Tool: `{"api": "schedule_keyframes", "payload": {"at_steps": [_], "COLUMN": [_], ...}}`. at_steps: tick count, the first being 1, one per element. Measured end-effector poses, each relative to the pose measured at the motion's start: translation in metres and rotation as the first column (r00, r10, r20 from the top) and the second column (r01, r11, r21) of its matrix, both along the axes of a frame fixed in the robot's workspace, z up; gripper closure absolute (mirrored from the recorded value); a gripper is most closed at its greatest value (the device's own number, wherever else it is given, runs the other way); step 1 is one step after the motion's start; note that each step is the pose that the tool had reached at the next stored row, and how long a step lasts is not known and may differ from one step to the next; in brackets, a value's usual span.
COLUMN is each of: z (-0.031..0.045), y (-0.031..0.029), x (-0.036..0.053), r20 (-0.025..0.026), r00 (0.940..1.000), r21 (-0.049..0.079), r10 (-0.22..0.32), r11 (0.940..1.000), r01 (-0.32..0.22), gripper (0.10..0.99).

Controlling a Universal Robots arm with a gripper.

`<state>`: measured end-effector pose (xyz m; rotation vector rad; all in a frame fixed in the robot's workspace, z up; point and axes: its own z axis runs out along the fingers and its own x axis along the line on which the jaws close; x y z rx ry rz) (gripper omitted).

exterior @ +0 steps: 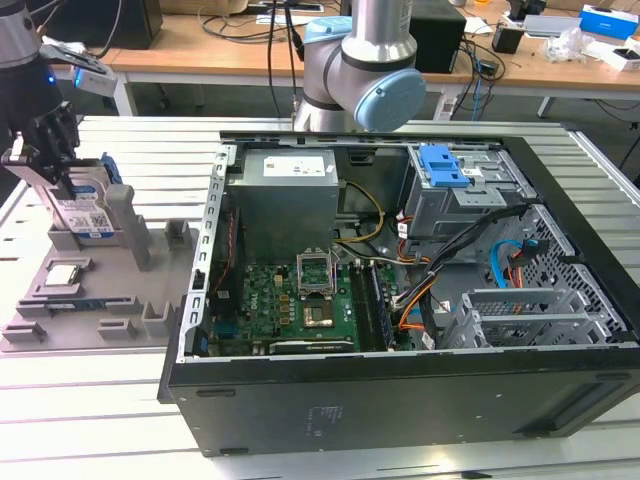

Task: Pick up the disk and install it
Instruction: 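Pick up the disk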

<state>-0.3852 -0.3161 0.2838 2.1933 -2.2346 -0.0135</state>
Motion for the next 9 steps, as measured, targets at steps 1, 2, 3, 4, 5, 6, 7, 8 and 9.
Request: {"api": "schedule_keyframes", "payload": {"at_steps": [1, 2, 3, 4, 5, 6, 7, 8, 9], "z": [0.0011, 0.0025, 0.0052, 0.0076, 0.0102, 0.012, 0.0147, 0.016, 0.0173], "y": [0.0, 0.0, 0.0002, 0.0003, 0.0005, 0.0006, 0.0007, 0.0007, 0.0007], "x": [0.0, 0.0, 0.0, 0.0, 0.0, 0.0, 0.0, 0.0, 0.0], "r20": [-0.0001, 0.0, -0.0001, -0.0001, 0.0, -0.0001, 0.0, -0.0001, -0.0001], "r00": [1.0, 1.0, 1.0, 1.0, 1.0, 1.0, 1.0, 1.0, 1.0], "r21": [0.0, 0.0, 0.0, 0.0, 0.0, 0.0, 0.0, 0.0, 0.0], "r10": [0.0, 0.0, 0.0, 0.0, 0.0, 0.0, 0.0, 0.0, 0.0], "r11": [1.0, 1.0, 1.0, 1.0, 1.0, 1.0, 1.0, 1.0, 1.0], "r01": [0.0, 0.0, 0.0, 0.0, 0.0, 0.0, 0.0, 0.0, 0.0], "gripper": [0.725, 0.725, 0.725, 0.725, 0.725, 0.725, 0.725, 0.725, 0.725]}}
